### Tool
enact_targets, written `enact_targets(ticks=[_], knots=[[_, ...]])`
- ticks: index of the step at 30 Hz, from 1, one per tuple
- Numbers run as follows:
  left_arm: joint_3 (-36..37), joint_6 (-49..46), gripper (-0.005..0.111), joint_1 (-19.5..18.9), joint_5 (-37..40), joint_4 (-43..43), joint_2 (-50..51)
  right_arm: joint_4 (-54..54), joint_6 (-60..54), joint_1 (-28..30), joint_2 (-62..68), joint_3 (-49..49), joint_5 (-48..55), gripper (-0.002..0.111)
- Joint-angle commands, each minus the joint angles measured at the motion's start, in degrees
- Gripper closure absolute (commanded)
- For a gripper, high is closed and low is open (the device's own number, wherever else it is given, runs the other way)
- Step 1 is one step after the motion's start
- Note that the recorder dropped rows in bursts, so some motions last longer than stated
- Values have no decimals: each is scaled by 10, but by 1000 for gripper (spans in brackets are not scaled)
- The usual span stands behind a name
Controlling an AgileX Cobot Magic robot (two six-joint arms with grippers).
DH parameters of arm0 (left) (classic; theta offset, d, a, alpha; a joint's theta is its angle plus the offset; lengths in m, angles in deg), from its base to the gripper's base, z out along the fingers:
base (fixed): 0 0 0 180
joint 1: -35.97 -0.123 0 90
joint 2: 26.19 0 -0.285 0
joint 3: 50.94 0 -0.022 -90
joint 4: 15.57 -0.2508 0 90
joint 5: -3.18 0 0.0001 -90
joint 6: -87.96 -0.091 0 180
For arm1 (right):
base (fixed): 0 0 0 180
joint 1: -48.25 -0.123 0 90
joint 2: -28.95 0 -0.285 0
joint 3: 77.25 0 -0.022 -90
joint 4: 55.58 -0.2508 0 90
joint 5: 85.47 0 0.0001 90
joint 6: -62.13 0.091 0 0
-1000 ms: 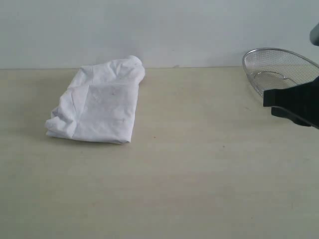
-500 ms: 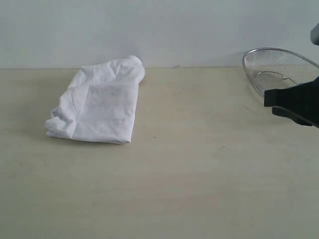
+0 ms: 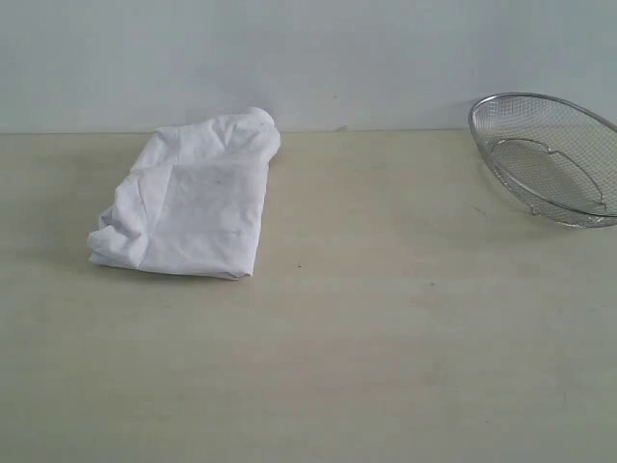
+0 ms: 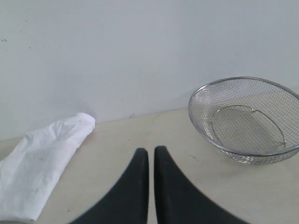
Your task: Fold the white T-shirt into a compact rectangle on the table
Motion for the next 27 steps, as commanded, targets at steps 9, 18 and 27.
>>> enact_targets(ticks=[9,18,27], knots=[[2,2,102,-2,0,-2,-2,1,0,1,-140,86,0,108],[2,2,102,-2,0,-2,-2,65,23,1,-140,86,49,108],[2,2,102,-2,0,-2,-2,342,278,1,-141,86,174,108]])
